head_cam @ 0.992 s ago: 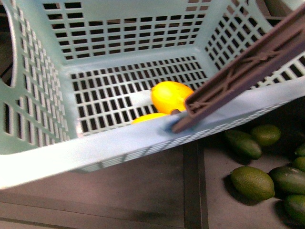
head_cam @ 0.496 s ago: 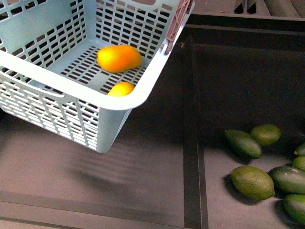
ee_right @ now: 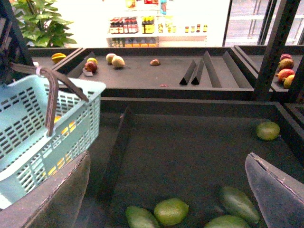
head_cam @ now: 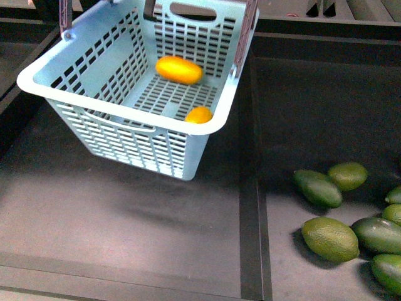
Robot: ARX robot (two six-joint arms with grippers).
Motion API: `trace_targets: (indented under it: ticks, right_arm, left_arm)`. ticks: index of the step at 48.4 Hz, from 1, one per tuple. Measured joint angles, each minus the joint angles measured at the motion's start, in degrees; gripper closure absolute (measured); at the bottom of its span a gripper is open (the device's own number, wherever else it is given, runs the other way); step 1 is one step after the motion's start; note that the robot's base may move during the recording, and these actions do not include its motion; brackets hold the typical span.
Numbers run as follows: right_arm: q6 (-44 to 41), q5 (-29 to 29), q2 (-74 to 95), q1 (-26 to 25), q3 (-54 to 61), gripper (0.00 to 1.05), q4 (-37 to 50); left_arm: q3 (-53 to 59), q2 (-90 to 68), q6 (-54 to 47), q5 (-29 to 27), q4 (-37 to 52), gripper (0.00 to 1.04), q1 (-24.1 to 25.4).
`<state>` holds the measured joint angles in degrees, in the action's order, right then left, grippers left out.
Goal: Pick lemon and mango into basket
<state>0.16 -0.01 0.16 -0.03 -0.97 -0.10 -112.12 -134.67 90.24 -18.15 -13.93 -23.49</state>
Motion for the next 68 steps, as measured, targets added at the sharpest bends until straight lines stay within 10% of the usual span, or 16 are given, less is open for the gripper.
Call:
trace_targets:
  ticks: [36, 61, 68]
  right_arm:
    - [0.0, 0.0, 0.0, 0.0, 0.0, 0.09, 0.0]
    - [0.0, 0.0, 0.0, 0.0, 0.0, 0.09, 0.0]
    - [-0.02, 0.0, 0.0, 0.0, 0.0, 0.09, 0.0]
  left_arm:
    - [15.39, 3.1, 7.87, -1.38, 6.14, 1.0, 0.94]
    - [26.1, 15.5, 13.68, -8.17, 4.98, 0.1, 0.77]
    - [30.91, 22.88, 16.31, -11.61, -2.4, 0.07, 0.28]
